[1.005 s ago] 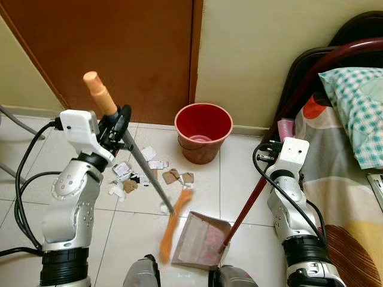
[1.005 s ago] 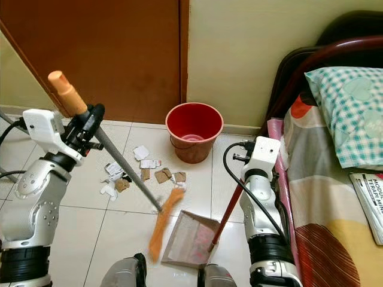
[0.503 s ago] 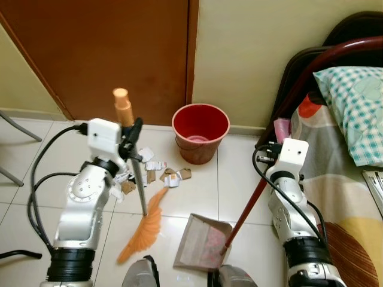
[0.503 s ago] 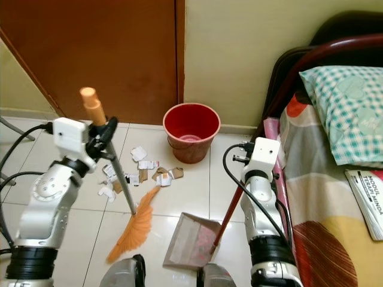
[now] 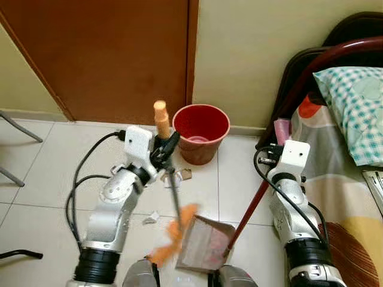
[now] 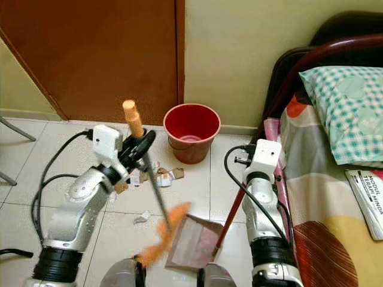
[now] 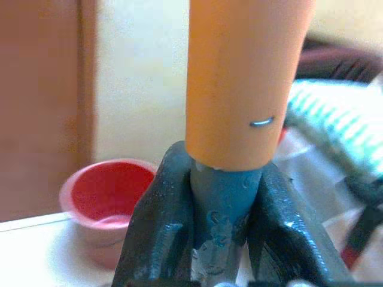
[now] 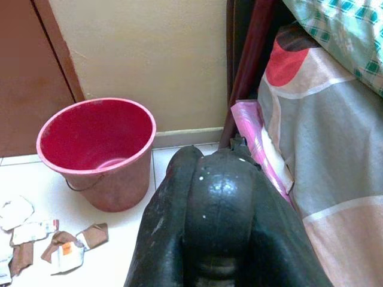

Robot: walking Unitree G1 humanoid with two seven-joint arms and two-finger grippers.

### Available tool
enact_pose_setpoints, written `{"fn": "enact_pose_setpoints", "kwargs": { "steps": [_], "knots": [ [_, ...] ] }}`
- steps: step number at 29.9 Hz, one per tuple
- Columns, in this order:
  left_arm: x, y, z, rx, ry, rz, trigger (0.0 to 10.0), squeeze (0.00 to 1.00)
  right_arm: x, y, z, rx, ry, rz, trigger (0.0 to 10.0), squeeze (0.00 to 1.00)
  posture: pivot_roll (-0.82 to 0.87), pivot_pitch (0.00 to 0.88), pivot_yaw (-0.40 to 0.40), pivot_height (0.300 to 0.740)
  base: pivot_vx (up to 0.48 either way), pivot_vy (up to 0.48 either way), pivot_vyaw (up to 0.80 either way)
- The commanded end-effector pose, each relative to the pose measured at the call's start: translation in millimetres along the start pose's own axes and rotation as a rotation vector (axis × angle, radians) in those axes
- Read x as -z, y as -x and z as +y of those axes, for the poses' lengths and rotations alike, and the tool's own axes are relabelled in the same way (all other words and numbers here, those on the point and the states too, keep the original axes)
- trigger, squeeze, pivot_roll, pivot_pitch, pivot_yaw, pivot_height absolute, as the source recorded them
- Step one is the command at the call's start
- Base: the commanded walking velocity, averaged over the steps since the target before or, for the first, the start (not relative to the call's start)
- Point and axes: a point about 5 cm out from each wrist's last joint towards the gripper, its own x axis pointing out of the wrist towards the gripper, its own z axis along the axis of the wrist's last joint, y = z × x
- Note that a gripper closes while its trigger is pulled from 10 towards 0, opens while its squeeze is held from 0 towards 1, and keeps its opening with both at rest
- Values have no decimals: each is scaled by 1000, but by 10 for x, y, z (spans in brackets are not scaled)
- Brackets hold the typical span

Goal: Sweep floor

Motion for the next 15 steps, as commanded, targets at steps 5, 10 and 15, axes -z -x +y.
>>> {"fn": "enact_pose_setpoints", "kwargs": {
  "steps": [5,10,15],
  "knots": [
    [-357,-123,-80,39,-17,-138,10000,0,96,22,0,4,20,40,10000,0,-16,153,-21,740,0,0,0],
    [-625,-132,49,-15,-178,-205,10000,0,111,23,3,4,17,48,10000,0,-10,155,-19,740,0,0,0],
    [-801,-43,333,-115,-356,-226,10000,0,128,30,25,-1,21,52,10000,0,-5,157,-17,740,0,0,0]
  ]
}}
